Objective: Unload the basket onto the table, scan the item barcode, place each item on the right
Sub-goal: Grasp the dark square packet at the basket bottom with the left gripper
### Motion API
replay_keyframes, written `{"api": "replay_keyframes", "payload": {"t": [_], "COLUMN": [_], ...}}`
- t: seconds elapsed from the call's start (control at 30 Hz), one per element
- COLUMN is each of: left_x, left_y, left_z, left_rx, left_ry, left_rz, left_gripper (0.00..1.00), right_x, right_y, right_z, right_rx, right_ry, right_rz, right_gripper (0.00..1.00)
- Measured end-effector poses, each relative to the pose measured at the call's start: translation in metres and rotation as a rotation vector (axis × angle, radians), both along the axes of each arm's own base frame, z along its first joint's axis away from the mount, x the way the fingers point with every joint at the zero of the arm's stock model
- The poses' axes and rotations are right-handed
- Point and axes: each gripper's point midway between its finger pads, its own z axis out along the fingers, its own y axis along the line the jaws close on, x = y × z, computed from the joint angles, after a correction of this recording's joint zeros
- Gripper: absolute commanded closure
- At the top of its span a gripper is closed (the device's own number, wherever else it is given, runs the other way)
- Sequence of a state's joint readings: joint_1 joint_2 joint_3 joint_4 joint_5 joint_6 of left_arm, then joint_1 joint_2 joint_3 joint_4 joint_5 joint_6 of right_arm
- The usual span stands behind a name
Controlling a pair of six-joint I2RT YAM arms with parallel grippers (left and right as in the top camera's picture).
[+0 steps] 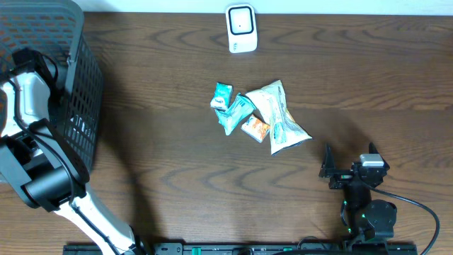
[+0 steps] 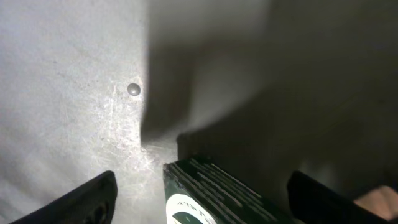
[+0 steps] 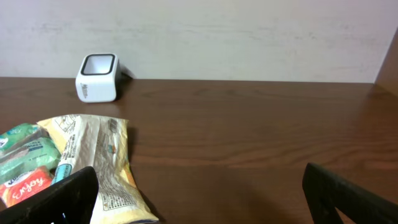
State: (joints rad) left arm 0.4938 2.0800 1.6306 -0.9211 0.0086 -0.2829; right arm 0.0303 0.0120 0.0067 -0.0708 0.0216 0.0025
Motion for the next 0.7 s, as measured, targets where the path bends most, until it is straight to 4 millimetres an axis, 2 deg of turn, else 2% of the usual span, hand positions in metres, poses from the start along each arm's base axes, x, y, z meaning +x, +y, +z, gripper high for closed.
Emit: {"api": "replay_keyframes", "payload": {"t": [0.1,0.23,0.4,0.6,0.67,0.7], "left_x": [-0.004,-0.008,-0.009,-0.010,-0.010,-0.010], "left_y": [-0.001,-0.004,-0.004,-0.006,-0.008,-0.009], "left_z": [-0.006,-0.012,-0.013,-0.014,-0.014,-0.014], "left_rx": [-0.001,-0.005,-0.003,-0.010,-0.021,-0.028], "left_ry": [0.011,0.027,0.032,0.035,0.032,0.032], "left_rz": [-0.002,-0.011,-0.020,-0.022,-0.020,-0.019], "left_gripper": [0.35,0.43,0.66,0.72,0.79,0.88], "right_x": [0.000,0.000,0.000,0.000,0.000,0.000], "right_y": [0.000,0.000,0.000,0.000,0.000,0.000], "right_z": [0.000,0.000,0.000,0.000,0.000,0.000], "right_rx": [0.000,0.000,0.000,0.000,0.000,0.000], "right_ry": [0.000,0.000,0.000,0.000,0.000,0.000], "right_rz": [0.000,0.000,0.000,0.000,0.000,0.000], "right_gripper": [0.01,0.01,0.01,0.01,0.01,0.01]}}
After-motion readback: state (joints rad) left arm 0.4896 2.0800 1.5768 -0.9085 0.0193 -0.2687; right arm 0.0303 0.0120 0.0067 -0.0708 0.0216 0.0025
